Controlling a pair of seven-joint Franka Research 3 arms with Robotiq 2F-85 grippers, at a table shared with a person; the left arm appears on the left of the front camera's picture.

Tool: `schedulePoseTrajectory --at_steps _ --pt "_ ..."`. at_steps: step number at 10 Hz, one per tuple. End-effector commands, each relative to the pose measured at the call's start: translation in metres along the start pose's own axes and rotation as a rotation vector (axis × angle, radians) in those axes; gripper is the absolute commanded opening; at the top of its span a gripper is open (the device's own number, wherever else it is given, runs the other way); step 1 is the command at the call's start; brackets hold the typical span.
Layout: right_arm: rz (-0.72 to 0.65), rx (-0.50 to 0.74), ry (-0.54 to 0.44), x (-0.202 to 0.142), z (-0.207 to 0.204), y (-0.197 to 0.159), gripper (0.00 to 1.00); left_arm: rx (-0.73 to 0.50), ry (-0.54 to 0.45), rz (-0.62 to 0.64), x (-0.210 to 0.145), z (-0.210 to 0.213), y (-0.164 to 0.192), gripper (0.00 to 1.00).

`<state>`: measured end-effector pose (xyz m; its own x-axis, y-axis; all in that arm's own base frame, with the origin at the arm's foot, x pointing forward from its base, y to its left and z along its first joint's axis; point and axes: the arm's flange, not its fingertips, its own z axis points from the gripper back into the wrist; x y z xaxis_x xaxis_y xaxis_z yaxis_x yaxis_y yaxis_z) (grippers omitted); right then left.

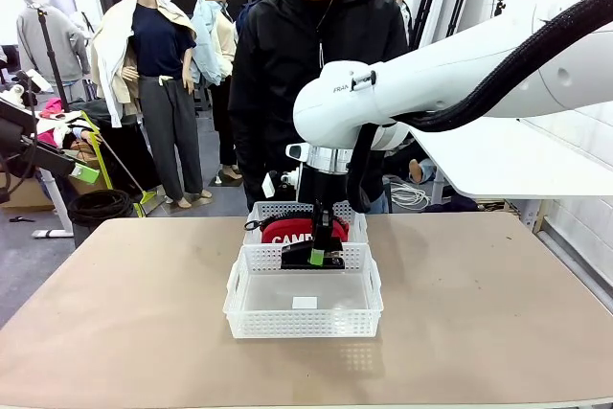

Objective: Distribute items into two baskets.
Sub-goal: Place the picked Stapler into the Organizing basket as instructed by the person.

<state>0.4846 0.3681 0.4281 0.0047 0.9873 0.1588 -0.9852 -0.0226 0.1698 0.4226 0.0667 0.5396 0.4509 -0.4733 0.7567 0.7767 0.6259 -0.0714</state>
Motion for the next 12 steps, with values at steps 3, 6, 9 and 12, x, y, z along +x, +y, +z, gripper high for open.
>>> schedulePoseTrajectory --at_steps 3,6,9,12 --pt "-0.009 -0.043 0.065 0.004 -0.018 0.002 0.0 0.002 -0.003 0.006 0.0 0.001 -0.001 1.0" --pt "-0.001 -0.087 0.073 0.013 -0.037 0.0 0.0 0.002 -0.003 0.006 0.0 0.001 -0.001 1.0" --pt "-0.004 -0.152 0.079 0.014 -0.058 -0.004 0.0 0.002 -0.003 0.006 0.0 0.001 -0.001 1.0" --pt "-0.013 -0.152 0.063 0.013 -0.079 -0.012 0.0 0.002 -0.003 0.006 0.0 0.001 -0.001 1.0"
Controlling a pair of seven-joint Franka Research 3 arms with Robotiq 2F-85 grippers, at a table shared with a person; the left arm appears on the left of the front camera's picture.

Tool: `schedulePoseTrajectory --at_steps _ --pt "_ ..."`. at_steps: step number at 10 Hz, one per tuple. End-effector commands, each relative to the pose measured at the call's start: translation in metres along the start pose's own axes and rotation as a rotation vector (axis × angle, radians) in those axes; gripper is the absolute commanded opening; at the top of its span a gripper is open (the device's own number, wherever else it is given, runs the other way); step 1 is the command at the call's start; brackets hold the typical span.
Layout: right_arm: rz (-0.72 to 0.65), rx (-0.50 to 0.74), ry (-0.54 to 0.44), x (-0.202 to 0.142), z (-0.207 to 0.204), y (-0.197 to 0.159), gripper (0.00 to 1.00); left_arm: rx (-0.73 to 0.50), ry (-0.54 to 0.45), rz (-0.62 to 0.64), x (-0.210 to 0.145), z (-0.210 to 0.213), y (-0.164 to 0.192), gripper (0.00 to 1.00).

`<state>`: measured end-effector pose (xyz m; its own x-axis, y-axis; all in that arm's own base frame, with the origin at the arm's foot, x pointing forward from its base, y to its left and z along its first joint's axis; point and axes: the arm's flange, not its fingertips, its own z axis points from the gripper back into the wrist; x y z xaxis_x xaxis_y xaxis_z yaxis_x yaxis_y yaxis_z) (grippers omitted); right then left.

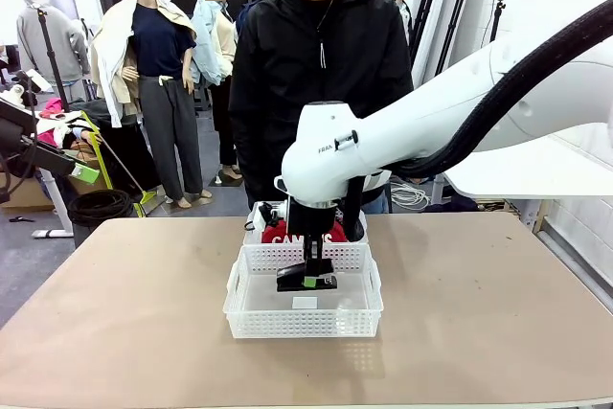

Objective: Distribute items into two baskets.
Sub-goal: Place the picked Stapler into the Organizing basket as instructed by the person.

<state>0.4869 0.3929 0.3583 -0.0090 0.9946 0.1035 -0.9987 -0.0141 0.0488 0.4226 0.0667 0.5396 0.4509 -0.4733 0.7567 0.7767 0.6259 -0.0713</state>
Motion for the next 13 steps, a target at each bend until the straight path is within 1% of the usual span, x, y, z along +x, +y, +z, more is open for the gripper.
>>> schedulePoseTrajectory --at_steps 1,4,7,8,10,12,13 --pt "-0.018 -0.025 0.001 0.0 -0.015 0.001 0.0 0.002 -0.003 0.006 0.0 0.001 -0.001 1.0" --pt "-0.023 -0.016 -0.016 -0.001 -0.027 -0.001 0.0 0.002 -0.003 0.006 0.0 0.001 -0.001 1.0" --pt "-0.01 -0.008 -0.02 -0.003 -0.029 -0.005 0.0 0.002 -0.003 0.006 0.0 0.001 -0.001 1.0" --pt "-0.009 0.009 -0.028 -0.003 -0.029 -0.006 0.16 0.002 -0.003 0.006 0.0 0.001 -0.001 1.0" --pt "-0.011 0.016 -0.03 -0.006 -0.023 -0.005 0.55 0.002 -0.003 0.006 0.0 0.001 -0.001 1.0" --pt "-0.025 0.043 -0.063 -0.014 -0.013 -0.006 0.94 0.002 -0.003 0.006 0.0 0.001 -0.001 1.0" --pt "-0.036 0.047 -0.064 -0.019 -0.004 -0.004 1.0 0.002 -0.003 0.006 0.0 0.001 -0.001 1.0"
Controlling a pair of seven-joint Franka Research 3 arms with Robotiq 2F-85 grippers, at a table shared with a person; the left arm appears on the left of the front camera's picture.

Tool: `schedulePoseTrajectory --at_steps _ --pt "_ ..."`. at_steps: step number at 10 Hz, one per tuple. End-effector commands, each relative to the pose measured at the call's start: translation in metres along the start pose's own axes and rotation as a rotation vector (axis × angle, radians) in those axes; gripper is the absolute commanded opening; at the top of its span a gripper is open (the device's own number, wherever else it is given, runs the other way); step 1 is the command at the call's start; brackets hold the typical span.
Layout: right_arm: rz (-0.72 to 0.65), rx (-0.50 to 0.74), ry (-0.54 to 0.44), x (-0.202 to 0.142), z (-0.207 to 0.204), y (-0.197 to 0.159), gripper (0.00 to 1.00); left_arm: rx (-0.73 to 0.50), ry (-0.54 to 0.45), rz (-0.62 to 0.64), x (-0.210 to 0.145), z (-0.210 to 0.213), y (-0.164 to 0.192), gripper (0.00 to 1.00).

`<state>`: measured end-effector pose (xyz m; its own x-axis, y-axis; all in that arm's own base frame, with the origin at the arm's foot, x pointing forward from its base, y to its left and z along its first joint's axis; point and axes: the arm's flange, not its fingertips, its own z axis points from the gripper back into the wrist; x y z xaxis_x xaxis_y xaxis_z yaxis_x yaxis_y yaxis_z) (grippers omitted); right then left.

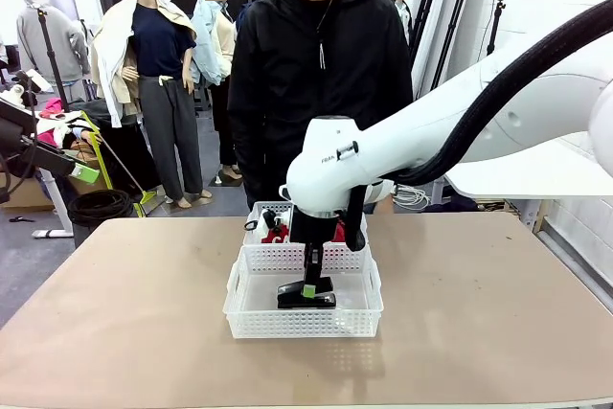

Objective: Distribute items into two baskets.
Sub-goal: Place the picked Stapler into the Organizing basket as instructed by the person.

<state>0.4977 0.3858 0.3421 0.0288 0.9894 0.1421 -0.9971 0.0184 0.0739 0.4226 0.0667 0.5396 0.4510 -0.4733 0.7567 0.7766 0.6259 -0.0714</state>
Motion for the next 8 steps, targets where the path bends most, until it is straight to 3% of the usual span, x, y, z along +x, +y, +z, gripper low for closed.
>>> schedulePoseTrajectory --at_steps 1,5,6,8 --pt "-0.011 0.015 -0.019 -0.016 0.024 0.013 1.0 0.002 -0.003 0.006 0.0 0.001 -0.001 1.0" --pt "-0.019 0.009 0.003 -0.025 0.052 0.023 1.0 0.002 -0.003 0.006 0.0 0.001 -0.001 1.0" --pt "0.04 0.024 -0.02 -0.024 0.052 0.023 1.0 0.002 -0.003 0.006 0.0 0.001 -0.001 1.0" --pt "-0.031 -0.006 0.017 -0.016 0.056 0.017 1.0 0.002 -0.003 0.006 0.0 0.001 -0.001 1.0"
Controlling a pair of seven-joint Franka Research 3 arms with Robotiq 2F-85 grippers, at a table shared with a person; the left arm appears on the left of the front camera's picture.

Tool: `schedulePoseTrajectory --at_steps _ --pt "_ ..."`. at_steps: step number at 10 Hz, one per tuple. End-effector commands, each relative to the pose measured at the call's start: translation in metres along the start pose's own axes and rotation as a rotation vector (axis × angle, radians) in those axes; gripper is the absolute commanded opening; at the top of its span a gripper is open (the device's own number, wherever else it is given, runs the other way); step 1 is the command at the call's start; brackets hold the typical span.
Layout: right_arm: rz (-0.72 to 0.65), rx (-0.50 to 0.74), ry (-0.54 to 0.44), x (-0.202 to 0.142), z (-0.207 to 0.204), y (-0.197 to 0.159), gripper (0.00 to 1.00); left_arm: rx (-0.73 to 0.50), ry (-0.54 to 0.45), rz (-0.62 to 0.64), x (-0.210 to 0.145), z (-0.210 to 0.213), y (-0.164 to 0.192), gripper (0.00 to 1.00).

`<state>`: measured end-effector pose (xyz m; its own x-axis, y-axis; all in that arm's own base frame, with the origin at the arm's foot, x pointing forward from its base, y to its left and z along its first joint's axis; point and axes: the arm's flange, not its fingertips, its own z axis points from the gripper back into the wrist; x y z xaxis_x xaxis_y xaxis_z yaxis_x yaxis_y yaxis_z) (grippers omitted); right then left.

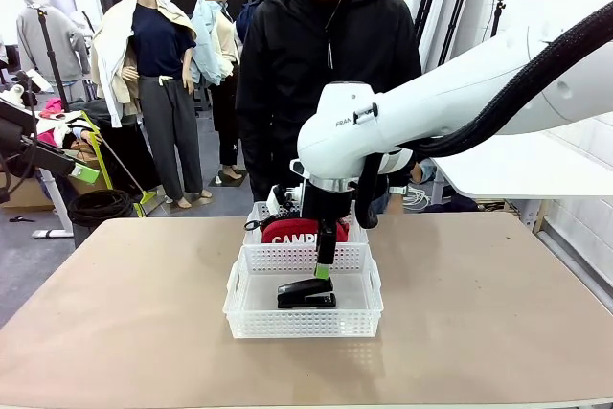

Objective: Distribute items into two baskets.
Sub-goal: Place the picked Stapler into the Organizing basket as instructed by the person.

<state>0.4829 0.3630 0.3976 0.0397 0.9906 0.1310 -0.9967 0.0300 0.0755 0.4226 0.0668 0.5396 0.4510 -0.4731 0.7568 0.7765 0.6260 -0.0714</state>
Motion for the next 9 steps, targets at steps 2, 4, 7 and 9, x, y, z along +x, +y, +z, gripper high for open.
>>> schedulePoseTrajectory --at_steps 2,4,7,9 --pt "-0.019 -0.006 0.007 -0.0003 -0.0008 -0.0016 1.0 0.001 -0.003 0.006 -0.0001 0.0012 -0.0006 1.0" --pt "-0.019 -0.006 0.007 -0.0003 -0.0008 -0.0016 1.0 0.001 -0.003 0.006 -0.0001 0.0012 -0.0006 1.0" --pt "-0.019 -0.006 0.007 -0.0003 -0.0008 -0.0016 1.0 0.001 -0.003 0.006 -0.0001 0.0012 -0.0006 1.0" --pt "-0.019 -0.006 0.007 -0.0003 -0.0008 -0.0016 1.0 0.001 -0.003 0.006 -0.0001 0.0012 -0.0006 1.0"
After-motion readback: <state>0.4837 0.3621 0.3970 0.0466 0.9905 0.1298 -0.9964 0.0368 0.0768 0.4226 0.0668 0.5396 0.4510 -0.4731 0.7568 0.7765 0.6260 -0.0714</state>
